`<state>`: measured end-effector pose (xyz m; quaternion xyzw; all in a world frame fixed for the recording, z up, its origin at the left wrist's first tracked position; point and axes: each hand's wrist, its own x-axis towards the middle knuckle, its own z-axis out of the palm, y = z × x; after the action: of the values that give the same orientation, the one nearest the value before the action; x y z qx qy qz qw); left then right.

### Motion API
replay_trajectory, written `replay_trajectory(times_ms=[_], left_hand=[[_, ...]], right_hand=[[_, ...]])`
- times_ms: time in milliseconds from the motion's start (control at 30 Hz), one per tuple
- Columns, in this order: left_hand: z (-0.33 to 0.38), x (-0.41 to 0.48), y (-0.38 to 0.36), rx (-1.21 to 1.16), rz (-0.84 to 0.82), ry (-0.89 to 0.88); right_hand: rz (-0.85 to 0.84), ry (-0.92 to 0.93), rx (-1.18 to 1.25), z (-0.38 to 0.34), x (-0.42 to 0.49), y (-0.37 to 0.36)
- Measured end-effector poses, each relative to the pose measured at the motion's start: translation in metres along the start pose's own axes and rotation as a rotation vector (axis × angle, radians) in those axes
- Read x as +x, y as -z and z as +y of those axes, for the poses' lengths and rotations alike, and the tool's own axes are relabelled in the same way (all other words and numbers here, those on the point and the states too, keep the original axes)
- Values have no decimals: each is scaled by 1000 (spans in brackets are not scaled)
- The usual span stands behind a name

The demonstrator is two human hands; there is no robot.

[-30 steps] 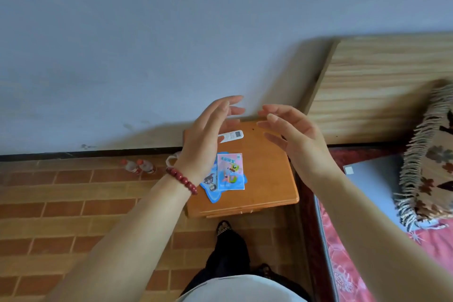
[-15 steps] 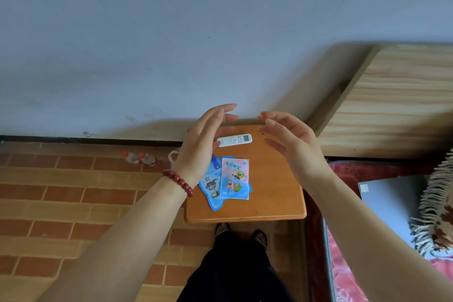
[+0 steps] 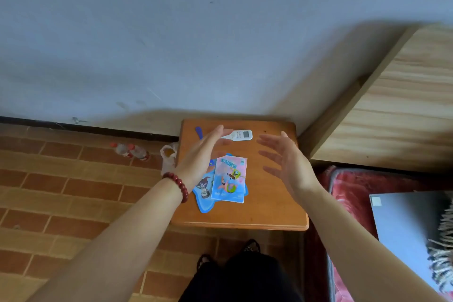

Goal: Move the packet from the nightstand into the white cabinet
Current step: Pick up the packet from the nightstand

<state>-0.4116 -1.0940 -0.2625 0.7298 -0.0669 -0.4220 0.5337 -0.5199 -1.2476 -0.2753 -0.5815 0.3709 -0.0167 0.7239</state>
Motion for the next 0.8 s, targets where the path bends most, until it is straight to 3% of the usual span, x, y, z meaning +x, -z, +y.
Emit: replay_trajectory(times_ms=[400, 800], left_hand=[[-160, 94, -7, -124, -5, 189], [-207, 140, -10, -238, 21, 324]], right_hand=[[-4, -59, -7, 159, 85, -4], [9, -141, 31, 211, 129, -2]])
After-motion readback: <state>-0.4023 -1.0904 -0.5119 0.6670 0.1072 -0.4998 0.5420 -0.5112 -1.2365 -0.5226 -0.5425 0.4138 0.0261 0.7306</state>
